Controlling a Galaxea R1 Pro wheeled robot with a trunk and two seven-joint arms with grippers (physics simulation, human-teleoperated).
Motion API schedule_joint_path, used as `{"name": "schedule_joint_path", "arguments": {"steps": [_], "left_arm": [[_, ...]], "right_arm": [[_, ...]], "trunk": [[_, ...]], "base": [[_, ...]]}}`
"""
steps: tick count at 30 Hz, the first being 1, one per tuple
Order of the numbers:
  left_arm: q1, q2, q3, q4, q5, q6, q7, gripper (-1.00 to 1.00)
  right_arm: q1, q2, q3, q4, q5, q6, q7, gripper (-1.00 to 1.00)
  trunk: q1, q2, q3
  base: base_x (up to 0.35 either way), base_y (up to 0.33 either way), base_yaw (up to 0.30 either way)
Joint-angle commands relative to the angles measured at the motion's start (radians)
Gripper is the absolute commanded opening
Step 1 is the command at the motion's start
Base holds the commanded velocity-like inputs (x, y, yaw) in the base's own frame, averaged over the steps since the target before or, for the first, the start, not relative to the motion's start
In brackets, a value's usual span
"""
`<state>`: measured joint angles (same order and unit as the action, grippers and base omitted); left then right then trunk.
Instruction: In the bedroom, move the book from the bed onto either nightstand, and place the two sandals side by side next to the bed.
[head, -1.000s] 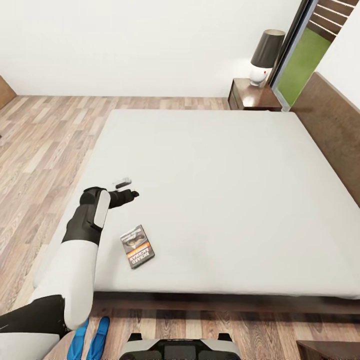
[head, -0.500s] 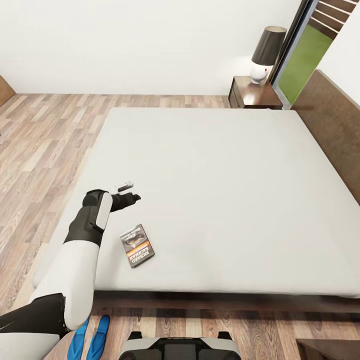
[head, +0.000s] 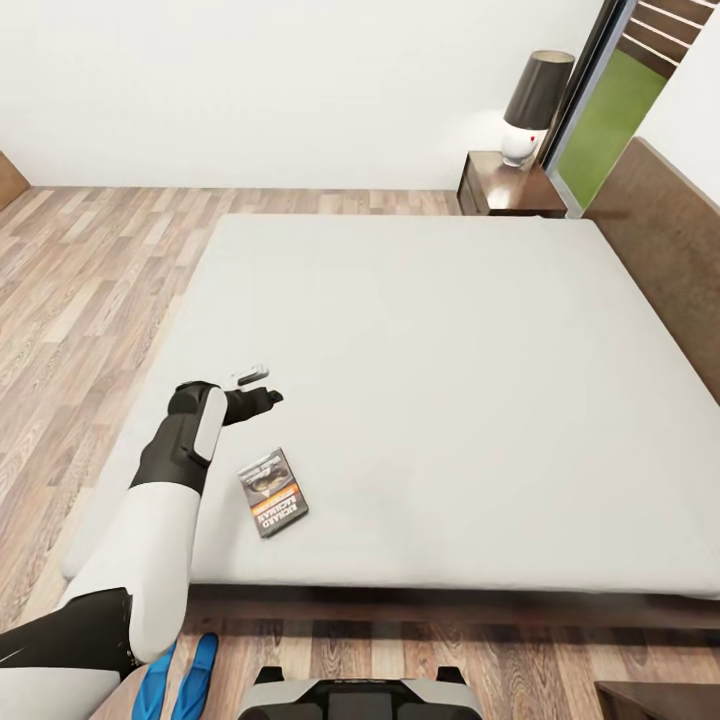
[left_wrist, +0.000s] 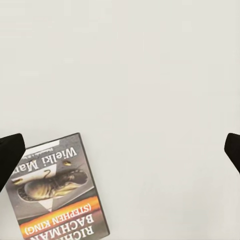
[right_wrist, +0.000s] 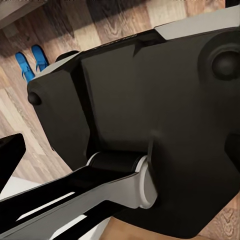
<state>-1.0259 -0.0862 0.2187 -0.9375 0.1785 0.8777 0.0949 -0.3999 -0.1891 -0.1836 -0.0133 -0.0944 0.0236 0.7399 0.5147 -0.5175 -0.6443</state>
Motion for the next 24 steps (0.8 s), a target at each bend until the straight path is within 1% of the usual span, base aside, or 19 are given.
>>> {"name": "schedule_joint_path", "arguments": {"steps": [1, 9, 15, 16, 17, 21, 24], "left_arm": [[-0.001, -0.001, 0.002, 0.002, 0.011, 0.004, 0.010, 1.00], [0.000, 0.000, 0.003, 0.029, 0.013, 0.004, 0.011, 1.00], [0.000, 0.004, 0.007, 0.065, 0.012, 0.004, 0.011, 1.00], [0.000, 0.004, 0.008, 0.070, 0.012, 0.004, 0.011, 1.00], [0.000, 0.004, 0.007, 0.079, 0.012, 0.004, 0.011, 1.00], [0.000, 0.004, 0.007, 0.081, 0.012, 0.004, 0.011, 1.00], [0.001, 0.004, 0.007, 0.082, 0.013, 0.004, 0.010, 1.00]], "right_arm": [[0.000, 0.000, 0.002, 0.001, -0.010, 0.003, 0.004, 1.00], [0.000, -0.011, 0.000, 0.001, -0.010, 0.002, 0.004, 1.00], [0.000, -0.019, -0.001, -0.001, -0.011, 0.002, 0.004, 1.00], [0.000, -0.024, -0.002, -0.001, -0.011, 0.002, 0.004, 1.00], [0.000, -0.049, -0.002, -0.001, -0.012, 0.002, 0.004, 1.00], [0.000, -0.059, -0.002, -0.002, -0.013, 0.002, 0.003, 1.00], [0.000, -0.060, -0.002, -0.007, -0.013, 0.000, -0.002, 1.00]], "trunk": [[0.004, -0.009, -0.004], [0.035, -0.065, -0.029], [0.058, -0.107, -0.048], [0.062, -0.114, -0.051], [0.066, -0.121, -0.054], [0.081, -0.149, -0.067], [0.092, -0.170, -0.076]], "base": [[0.000, 0.000, 0.000], [0.000, 0.000, 0.000], [0.000, 0.000, 0.000], [0.000, 0.000, 0.000], [0.000, 0.000, 0.000], [0.000, 0.000, 0.000], [0.000, 0.000, 0.000]]}}
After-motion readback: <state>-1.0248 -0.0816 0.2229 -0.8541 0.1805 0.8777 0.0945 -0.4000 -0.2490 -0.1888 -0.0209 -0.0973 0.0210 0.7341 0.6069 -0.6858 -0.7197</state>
